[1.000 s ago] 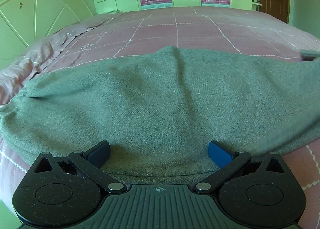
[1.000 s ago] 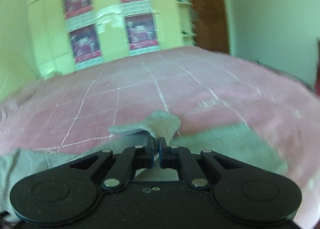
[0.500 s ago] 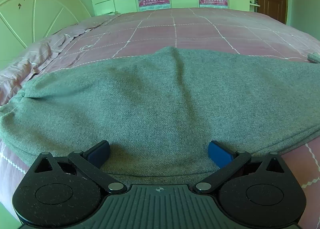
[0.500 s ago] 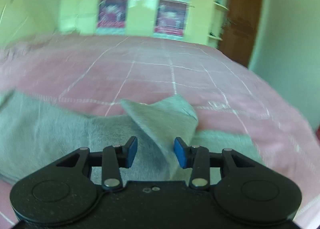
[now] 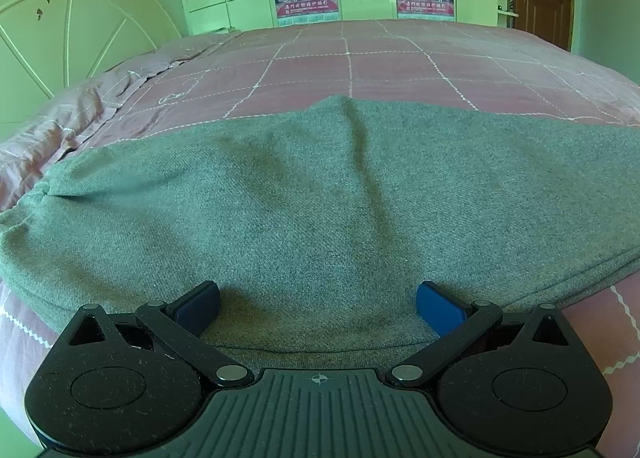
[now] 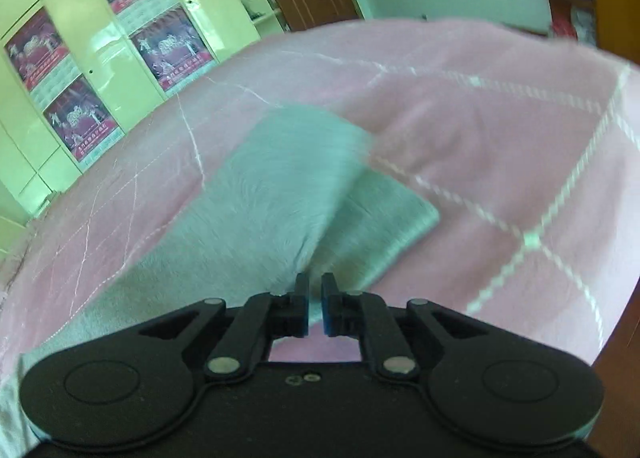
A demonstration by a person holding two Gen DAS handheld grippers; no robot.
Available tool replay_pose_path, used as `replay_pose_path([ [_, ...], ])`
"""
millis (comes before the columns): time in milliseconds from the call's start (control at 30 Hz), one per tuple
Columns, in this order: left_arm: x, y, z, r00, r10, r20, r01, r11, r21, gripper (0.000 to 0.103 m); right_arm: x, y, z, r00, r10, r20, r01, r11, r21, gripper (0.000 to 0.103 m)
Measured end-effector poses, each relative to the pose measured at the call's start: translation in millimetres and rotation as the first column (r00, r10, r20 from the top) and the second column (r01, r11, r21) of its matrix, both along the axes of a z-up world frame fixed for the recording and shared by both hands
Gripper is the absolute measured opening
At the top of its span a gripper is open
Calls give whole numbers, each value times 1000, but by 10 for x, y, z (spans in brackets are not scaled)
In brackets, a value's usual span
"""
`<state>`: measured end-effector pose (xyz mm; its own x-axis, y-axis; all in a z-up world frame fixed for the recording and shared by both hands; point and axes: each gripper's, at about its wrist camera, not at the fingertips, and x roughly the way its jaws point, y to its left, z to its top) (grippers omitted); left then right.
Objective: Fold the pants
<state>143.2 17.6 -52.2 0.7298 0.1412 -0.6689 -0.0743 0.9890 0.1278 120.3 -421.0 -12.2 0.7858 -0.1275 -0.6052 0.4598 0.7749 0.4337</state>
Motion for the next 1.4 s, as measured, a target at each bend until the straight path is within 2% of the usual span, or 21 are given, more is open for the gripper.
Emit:
replay_pose_path([
  [67, -4, 4, 5, 1000, -2, -1, 2, 1000, -2, 103, -46, -15, 20, 999, 3, 41, -2, 1000, -17, 16],
  [133, -2, 2, 8, 1000, 0, -2, 0, 1000, -2, 103, -46, -33, 64, 997, -4, 83, 6, 1000, -23, 23],
  [233, -6, -4, 6, 1000, 1, 2, -1, 1000, 0, 103, 43, -218, 7, 994, -56, 97, 46, 994, 101, 32],
  [300, -7, -6, 4, 1000, 1, 3, -1, 1000, 1, 103, 101, -359, -61, 993, -101, 69, 88, 981, 170, 29],
  [400, -6, -8, 3, 1000, 1, 2, -1, 1000, 1, 103, 243, -508, -148, 988, -130, 87, 103, 959, 263, 29],
  [467, -7, -9, 5, 1000, 2, 1, -2, 1000, 0, 103, 401, -571, -145, 989, -138, 62, 115, 952, 283, 4],
  [500, -7, -9, 5, 1000, 2, 1, -2, 1000, 0, 103, 469, -553, -108, 992, -116, 57, 95, 953, 287, 0],
  [567, -7, -7, 7, 1000, 2, 1, -2, 1000, 0, 103, 646, -428, 195, 992, -26, 123, -3, 974, 226, 0],
  [633, -5, -7, 8, 1000, 3, 0, -3, 1000, 1, 103, 792, -264, 637, 974, 62, 220, -97, 983, 155, 0],
  [733, -7, -5, 12, 1000, 6, 1, -6, 1000, -1, 103, 710, -150, 1250, 905, 118, 408, -177, 978, 110, 0],
  [800, -6, 1, 15, 1000, 9, 3, -9, 1000, -6, 103, 572, -147, 1367, 883, 125, 452, -189, 977, 100, 0],
  [833, -6, 3, 10, 1000, 8, 5, -8, 1000, -4, 103, 486, -148, 1312, 889, 114, 444, -169, 982, 85, 0],
  [900, -17, 1, 1, 1000, 7, 10, -7, 1000, -1, 103, 324, -256, 973, 920, 55, 387, -94, 992, 81, 0],
  [933, -27, -1, -3, 1000, 5, 13, -5, 1000, 0, 103, 275, -360, 709, 946, 3, 325, -45, 992, 122, 0],
  [967, -29, 0, -4, 1000, 3, 13, -3, 1000, -1, 103, 248, -520, 363, 974, -68, 215, 27, 982, 188, 0],
  [1033, -28, 2, 0, 1000, -1, 9, 1, 1000, -1, 103, 146, -709, -151, 987, -129, 97, 98, 957, 273, 0],
  [1067, -26, 5, 5, 1000, -3, 7, 3, 1000, -2, 103, 104, -751, -291, 988, -128, 90, 96, 950, 296, 0],
  [1133, -23, 7, 8, 1000, -7, 6, 7, 1000, -2, 103, 51, -787, -358, 984, -129, 124, 84, 945, 317, 0],
  [1200, -19, 0, 6, 1000, -3, 8, 3, 1000, -1, 103, 112, -760, -290, 986, -112, 124, 75, 959, 275, 0],
  [1333, -21, -13, 3, 1000, 1, 11, -1, 1000, 2, 103, 182, -772, -186, 988, -97, 121, 62, 962, 266, 0],
  [1400, -22, -11, 5, 1000, -1, 9, 1, 1000, 1, 103, 96, -715, -62, 982, -82, 172, 37, 967, 251, 0],
])
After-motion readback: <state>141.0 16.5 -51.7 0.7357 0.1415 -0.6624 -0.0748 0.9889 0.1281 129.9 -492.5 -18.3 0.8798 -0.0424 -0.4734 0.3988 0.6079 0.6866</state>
